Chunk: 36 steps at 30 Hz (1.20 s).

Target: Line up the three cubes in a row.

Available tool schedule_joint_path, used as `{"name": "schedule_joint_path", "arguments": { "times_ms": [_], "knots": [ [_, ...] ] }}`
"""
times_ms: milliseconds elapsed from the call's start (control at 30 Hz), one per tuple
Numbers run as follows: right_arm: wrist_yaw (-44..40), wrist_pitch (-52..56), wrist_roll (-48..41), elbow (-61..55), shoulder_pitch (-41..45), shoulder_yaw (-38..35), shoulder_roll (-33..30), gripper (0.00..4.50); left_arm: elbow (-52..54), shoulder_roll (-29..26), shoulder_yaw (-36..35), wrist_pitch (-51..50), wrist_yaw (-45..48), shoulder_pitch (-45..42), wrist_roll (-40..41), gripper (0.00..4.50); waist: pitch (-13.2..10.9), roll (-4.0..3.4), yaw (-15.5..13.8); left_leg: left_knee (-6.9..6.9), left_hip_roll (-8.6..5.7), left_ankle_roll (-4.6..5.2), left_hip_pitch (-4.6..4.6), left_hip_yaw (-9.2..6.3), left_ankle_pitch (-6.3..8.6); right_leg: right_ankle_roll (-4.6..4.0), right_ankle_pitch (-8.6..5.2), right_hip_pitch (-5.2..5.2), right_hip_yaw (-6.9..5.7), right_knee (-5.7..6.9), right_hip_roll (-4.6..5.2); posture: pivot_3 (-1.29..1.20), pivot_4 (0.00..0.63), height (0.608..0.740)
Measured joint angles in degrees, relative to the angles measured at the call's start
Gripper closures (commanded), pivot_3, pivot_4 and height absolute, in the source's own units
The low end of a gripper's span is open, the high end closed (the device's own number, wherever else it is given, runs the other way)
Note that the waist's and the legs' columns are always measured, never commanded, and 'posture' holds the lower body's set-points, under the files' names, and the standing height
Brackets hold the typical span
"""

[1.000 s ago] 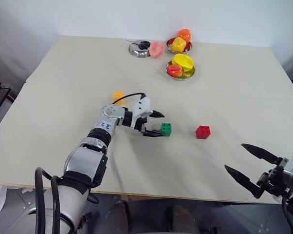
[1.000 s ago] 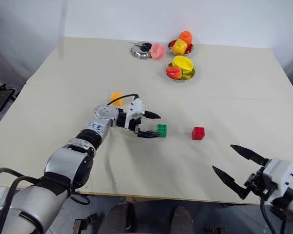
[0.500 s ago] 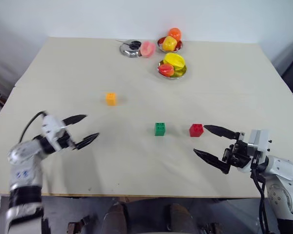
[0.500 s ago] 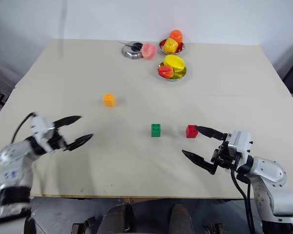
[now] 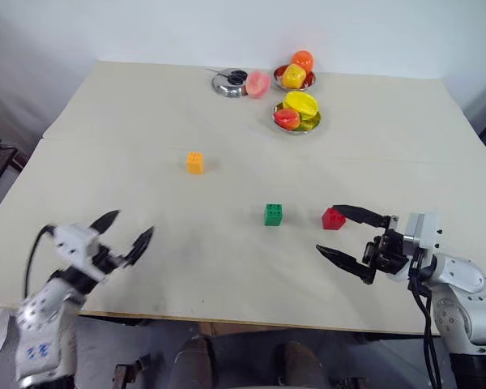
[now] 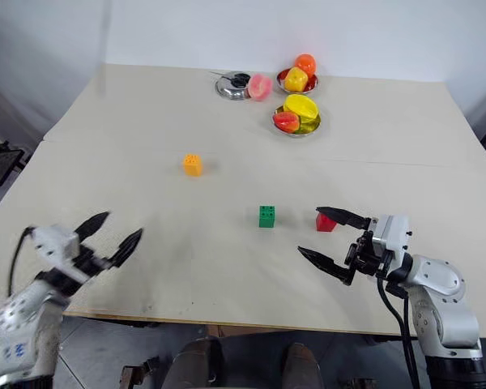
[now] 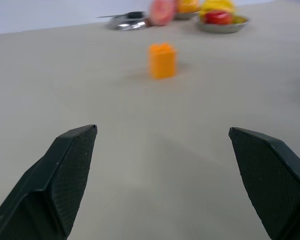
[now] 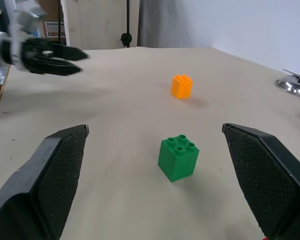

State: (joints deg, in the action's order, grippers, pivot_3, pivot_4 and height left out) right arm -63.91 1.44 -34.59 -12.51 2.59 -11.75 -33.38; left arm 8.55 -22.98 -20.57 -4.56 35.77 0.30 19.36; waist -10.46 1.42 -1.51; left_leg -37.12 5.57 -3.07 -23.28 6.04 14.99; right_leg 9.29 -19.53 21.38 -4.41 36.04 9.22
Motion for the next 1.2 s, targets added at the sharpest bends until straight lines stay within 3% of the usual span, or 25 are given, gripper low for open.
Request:
{"name": "schedule_joint_path", "arguments": {
  "times_ms": [233,400,600,700,800,967,1033,1200],
  "knots": [
    [0.9,2.7,-1.0,-1.5,-1.4,-1.0,-1.2,0.0,-17.3,2.6,7.6,-11.0,-11.8,-25.9,-5.2,0.01,0.0,0.03,0.0,0.0,0.02,-0.18,-0.03,-0.02,-0.16,0.0,0.02,0.02,0.01,-0.03,-0.08,0.0,0.15,0.74],
    [2.7,3.7,-1.0,-4.6,-2.8,-2.2,-1.3,0.0,-39.7,6.7,12.0,-8.0,-15.8,-43.0,-9.7,0.01,0.0,0.06,0.0,0.07,0.01,-0.19,-0.05,0.04,-0.16,0.01,0.02,0.05,0.01,-0.12,-0.09,0.0,0.15,0.74],
    [4.3,3.9,-1.0,-6.1,-4.9,-2.3,-1.3,0.0,-59.0,7.3,12.6,-1.6,-19.6,-52.3,-12.6,0.01,0.0,0.08,0.2,0.18,0.04,-0.21,-0.05,0.09,-0.16,0.01,0.02,0.12,0.02,-0.16,-0.14,0.0,0.15,0.74],
    [5.2,3.9,-1.0,-7.6,-5.8,-2.3,-1.2,0.0,-63.6,7.3,12.6,0.6,-21.6,-54.2,-13.6,0.55,0.0,0.11,0.0,0.15,0.04,-0.21,-0.07,0.08,-0.16,0.02,0.02,0.11,0.02,-0.17,-0.14,0.0,0.15,0.74],
    [5.9,3.8,-1.0,-7.8,-6.6,-2.3,-1.2,0.0,-64.8,7.1,12.7,1.3,-21.5,-54.5,-14.1,1.47,0.0,0.11,0.0,0.14,0.04,-0.21,-0.06,0.08,-0.16,0.01,0.02,0.11,0.02,-0.15,-0.14,0.0,0.15,0.74],
    [6.8,3.2,-0.8,-7.8,-8.4,-2.9,-1.2,0.0,-62.9,5.9,13.8,0.7,-17.2,-53.4,-14.3,2.95,0.0,0.11,0.0,0.13,0.04,-0.21,-0.07,0.08,-0.16,0.01,0.02,0.11,0.02,-0.15,-0.14,0.0,0.15,0.74],
    [7.2,2.5,-0.8,-7.8,-9.3,-4.4,-1.2,0.0,-62.8,4.0,14.3,0.7,-10.5,-52.9,-13.7,2.98,0.0,0.11,0.0,0.15,0.04,-0.21,-0.06,0.09,-0.16,0.01,0.02,0.11,0.03,-0.15,-0.14,0.0,0.15,0.74],
    [7.2,2.3,-0.8,-8.1,-12.6,-6.9,-1.4,0.0,-59.1,-0.3,16.6,8.7,19.0,-49.7,-9.5,2.98,0.0,0.1,0.0,0.18,0.07,-0.23,-0.07,0.13,-0.15,-0.01,0.01,0.15,0.03,-0.18,-0.15,0.0,0.15,0.74]
  ]
}}
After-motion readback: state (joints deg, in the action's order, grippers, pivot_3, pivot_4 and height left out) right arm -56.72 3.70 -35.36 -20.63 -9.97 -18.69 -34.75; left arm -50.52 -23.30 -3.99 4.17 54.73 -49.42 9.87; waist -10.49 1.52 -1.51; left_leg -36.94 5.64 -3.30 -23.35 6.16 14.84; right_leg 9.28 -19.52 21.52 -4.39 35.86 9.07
